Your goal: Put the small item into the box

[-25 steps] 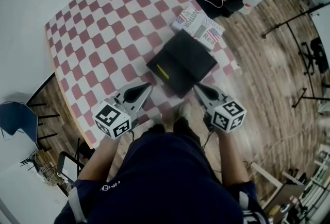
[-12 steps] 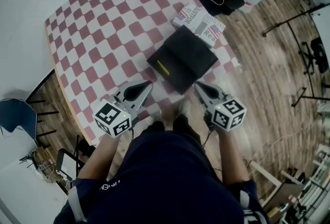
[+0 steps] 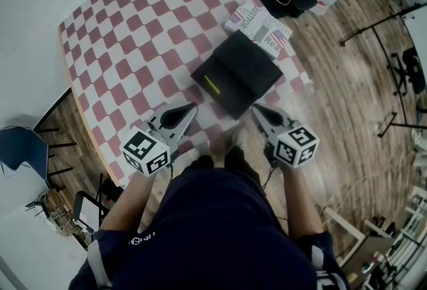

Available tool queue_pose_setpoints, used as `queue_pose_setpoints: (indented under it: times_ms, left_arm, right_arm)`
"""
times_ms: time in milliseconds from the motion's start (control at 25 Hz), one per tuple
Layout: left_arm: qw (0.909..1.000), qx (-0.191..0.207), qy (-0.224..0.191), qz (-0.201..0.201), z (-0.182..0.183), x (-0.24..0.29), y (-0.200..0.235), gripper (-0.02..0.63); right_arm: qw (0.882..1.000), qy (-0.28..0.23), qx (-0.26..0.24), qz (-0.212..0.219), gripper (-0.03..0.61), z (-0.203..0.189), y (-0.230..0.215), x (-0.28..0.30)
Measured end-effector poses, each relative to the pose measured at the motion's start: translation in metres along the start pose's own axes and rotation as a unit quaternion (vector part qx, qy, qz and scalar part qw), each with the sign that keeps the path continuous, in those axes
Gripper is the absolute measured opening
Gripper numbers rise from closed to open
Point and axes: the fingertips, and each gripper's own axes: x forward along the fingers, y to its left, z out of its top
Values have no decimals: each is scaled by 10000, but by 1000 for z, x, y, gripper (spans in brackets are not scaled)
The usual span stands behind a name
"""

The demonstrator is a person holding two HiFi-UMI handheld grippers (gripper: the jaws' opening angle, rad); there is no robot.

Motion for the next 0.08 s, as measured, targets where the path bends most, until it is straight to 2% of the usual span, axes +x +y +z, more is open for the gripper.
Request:
queue_pose_setpoints:
  times_ms: [80]
  left_arm:
    - [10000,-6,9,4,-1,-1,0,32]
  right_arm:
    - [10000,17,3,3,18,-1,1,0]
